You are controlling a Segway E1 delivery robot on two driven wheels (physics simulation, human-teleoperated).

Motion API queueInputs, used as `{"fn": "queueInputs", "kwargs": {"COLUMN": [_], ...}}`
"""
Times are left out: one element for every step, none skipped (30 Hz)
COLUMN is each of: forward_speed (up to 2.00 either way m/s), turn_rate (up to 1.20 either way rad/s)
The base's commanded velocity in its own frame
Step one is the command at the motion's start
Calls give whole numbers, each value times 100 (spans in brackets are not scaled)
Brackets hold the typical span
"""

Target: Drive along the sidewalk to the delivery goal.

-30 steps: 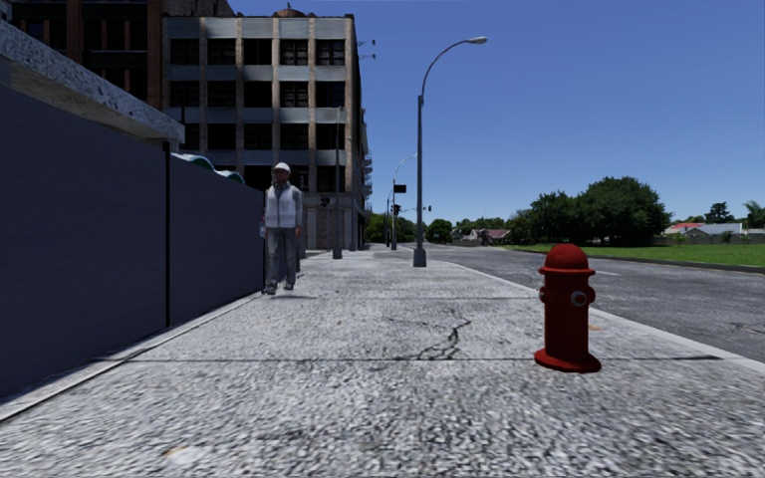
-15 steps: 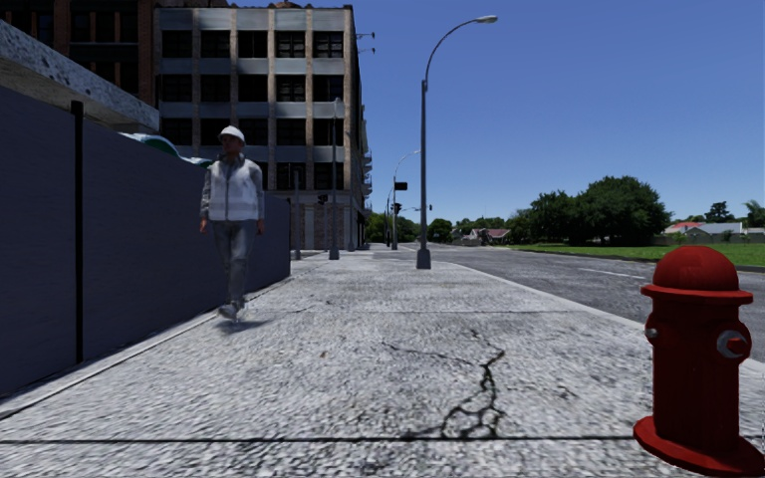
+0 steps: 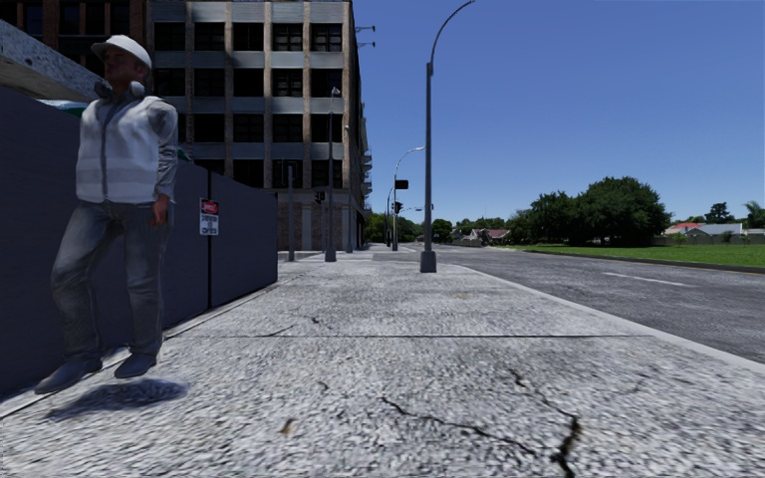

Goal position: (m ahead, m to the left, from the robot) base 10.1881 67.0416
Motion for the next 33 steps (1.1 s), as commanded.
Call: {"fn": "queueInputs", "kwargs": {"forward_speed": [200, 200, 200, 200, 200, 200, 200, 200, 200, 200, 200, 200, 200, 200, 200, 200, 200, 200, 200, 200, 200, 200, 200, 200, 200, 200, 200, 200, 200, 200, 200, 200, 200], "turn_rate": [0, 0, 0, 0, 0, 0, 0, 0, 0, 0, 0, 0, 0, 0, 0, 0, 0, 0, 0, 0, 0, 0, 0, 0, 0, 0, 0, 0, 0, 0, 0, 0, 0]}}
